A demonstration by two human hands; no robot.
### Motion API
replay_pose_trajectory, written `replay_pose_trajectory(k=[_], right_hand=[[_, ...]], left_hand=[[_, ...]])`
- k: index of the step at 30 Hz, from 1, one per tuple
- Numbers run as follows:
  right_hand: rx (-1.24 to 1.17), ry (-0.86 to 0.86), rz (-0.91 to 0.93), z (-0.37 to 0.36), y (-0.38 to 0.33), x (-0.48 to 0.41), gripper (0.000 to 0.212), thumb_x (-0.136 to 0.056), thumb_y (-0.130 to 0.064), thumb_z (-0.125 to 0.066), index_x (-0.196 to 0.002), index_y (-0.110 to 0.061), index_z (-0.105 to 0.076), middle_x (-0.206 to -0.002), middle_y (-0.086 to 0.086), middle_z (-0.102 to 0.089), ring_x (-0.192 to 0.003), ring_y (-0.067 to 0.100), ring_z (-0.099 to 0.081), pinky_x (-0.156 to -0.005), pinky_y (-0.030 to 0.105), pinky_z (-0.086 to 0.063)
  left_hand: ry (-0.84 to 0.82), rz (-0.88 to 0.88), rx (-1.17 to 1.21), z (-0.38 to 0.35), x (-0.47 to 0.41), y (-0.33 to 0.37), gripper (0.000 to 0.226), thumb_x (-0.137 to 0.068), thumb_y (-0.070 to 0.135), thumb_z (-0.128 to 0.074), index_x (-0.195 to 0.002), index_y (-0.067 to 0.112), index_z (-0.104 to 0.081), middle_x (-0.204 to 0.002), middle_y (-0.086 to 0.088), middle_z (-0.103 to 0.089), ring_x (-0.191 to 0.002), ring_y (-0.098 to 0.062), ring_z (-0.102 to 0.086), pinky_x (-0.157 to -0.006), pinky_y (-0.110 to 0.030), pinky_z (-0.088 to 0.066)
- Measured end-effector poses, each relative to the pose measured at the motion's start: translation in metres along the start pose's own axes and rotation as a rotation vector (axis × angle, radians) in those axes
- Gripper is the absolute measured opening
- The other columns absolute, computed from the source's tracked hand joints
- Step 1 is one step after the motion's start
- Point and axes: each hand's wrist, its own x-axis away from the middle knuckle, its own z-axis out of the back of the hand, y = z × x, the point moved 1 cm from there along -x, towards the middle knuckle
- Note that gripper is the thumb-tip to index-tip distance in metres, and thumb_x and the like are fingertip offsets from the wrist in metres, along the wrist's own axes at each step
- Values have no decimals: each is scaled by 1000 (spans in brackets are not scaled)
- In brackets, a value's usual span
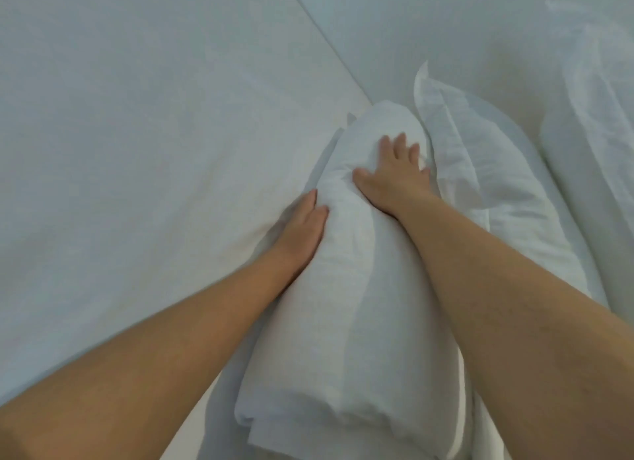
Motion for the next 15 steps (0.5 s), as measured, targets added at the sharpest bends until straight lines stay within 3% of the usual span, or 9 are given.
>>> replay_pose_trajectory(k=[2,4,8,12,15], right_hand=[[232,43,258,9,0,0,63,-99,-41,-30,-156,-20,-12,-164,0,7,-150,23,12,-119,56,2],[435,4,428,19,-7,-8,57,-100,-36,-23,-154,-19,-20,-164,-2,1,-151,19,9,-117,59,5],[566,-261,318,22,-19,-23,58,-100,-42,-21,-151,-15,-27,-162,1,-19,-149,20,-13,-117,58,-5],[583,-312,292,25,-21,-28,66,-95,-52,-23,-151,-18,-30,-160,3,-24,-147,24,-20,-119,52,-9],[539,-309,430,31,-27,-24,54,-102,-43,-23,-147,-18,-35,-158,3,-27,-147,23,-20,-119,53,-11]], left_hand=[[-73,-87,-150,-6,9,8,53,-105,26,-32,-151,3,-21,-158,-8,-23,-147,-24,-17,-118,-35,-12],[-136,-153,-271,-9,17,9,60,-106,31,-27,-154,3,-3,-162,-5,-3,-150,-18,0,-119,-28,2],[-248,-159,-423,-9,33,12,62,-105,38,-19,-153,13,11,-161,4,16,-146,-5,14,-107,-11,11],[-286,-162,-451,-5,43,10,63,-104,42,-19,-153,17,12,-160,8,19,-145,-1,15,-107,-10,12],[-278,-157,-440,-5,47,9,62,-104,42,-19,-153,18,11,-160,8,18,-145,1,14,-105,-8,12]])
